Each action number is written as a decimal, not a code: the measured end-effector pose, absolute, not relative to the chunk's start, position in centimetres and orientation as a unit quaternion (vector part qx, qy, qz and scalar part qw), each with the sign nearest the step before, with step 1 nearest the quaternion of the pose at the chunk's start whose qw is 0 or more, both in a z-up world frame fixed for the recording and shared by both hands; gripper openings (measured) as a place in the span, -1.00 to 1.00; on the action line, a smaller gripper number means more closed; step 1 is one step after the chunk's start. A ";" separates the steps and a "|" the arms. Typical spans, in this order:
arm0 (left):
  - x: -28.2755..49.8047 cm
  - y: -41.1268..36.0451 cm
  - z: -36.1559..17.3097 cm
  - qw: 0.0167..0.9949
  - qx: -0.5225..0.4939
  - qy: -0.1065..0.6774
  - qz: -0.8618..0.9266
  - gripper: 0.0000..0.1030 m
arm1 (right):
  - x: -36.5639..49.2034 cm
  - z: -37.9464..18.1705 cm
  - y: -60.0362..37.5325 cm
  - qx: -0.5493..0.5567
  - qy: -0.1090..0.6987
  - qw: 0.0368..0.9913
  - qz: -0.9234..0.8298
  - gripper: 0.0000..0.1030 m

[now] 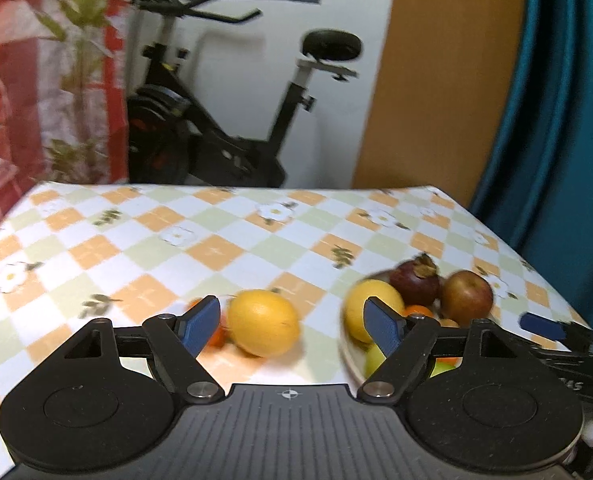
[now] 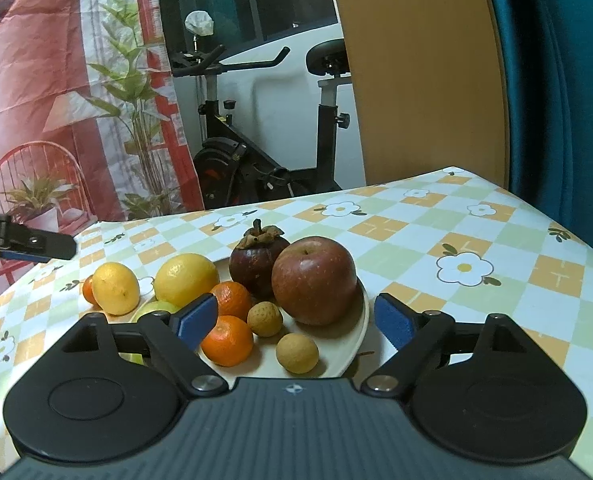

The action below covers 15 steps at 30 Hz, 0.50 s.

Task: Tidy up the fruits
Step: 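Move the left tool away from the plate toward the loose yellow lemon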

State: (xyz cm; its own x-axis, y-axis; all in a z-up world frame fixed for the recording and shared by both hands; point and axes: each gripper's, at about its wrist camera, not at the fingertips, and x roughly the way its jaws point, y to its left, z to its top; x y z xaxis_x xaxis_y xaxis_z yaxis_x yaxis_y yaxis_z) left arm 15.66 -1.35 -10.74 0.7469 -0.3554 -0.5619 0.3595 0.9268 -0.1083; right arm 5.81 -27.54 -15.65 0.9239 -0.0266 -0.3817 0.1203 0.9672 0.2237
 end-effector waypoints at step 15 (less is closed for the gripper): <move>13.5 0.6 -8.4 0.961 0.037 0.240 -0.130 0.61 | 6.3 -11.9 -25.7 0.140 0.185 0.972 -0.023 0.78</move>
State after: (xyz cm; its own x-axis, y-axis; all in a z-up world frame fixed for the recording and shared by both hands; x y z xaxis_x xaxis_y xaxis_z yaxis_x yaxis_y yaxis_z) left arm 13.51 0.56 -8.37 0.8514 -0.2319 -0.4704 0.2669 0.9637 0.0081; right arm 6.31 -25.72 -11.95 0.9303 0.0079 -0.3666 0.0961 0.9595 0.2647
